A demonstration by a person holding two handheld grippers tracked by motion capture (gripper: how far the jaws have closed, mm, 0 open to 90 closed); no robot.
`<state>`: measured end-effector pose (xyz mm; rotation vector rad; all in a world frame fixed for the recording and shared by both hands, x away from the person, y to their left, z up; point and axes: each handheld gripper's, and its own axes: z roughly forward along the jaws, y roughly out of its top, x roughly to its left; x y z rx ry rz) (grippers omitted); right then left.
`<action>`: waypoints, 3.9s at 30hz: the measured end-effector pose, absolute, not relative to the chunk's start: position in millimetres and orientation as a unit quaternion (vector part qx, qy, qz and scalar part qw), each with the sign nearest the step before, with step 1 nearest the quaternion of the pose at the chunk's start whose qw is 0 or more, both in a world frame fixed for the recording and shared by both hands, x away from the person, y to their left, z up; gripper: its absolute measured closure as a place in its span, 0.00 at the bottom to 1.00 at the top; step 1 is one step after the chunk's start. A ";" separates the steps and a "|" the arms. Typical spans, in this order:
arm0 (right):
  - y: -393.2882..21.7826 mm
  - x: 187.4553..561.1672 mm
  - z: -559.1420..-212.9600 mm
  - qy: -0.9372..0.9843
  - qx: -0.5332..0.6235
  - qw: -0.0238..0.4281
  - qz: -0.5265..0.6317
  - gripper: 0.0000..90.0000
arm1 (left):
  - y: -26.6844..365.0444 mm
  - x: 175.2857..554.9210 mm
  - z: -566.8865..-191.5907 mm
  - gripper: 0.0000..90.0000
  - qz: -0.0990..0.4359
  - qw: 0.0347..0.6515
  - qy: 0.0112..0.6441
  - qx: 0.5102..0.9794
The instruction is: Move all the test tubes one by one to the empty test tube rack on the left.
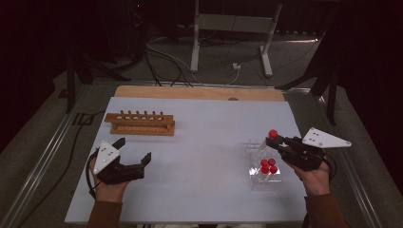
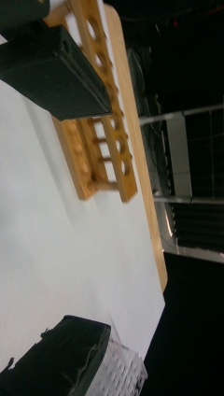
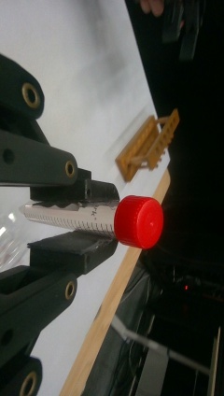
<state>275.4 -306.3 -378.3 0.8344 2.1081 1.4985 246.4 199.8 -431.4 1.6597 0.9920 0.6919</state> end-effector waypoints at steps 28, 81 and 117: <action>-235.5 289.1 -371.7 0.779 0.265 0.127 0.555 0.83 | 74.0 266.5 -413.0 0.19 0.217 0.544 0.302 0.752; -258.5 286.2 -368.0 0.746 0.337 0.188 0.543 0.12 | 68.1 293.9 -417.0 0.84 0.232 0.547 0.283 0.753; -349.1 277.7 -408.1 0.655 0.471 0.272 0.525 0.03 | 151.5 347.5 -415.5 0.84 0.321 0.522 0.380 0.693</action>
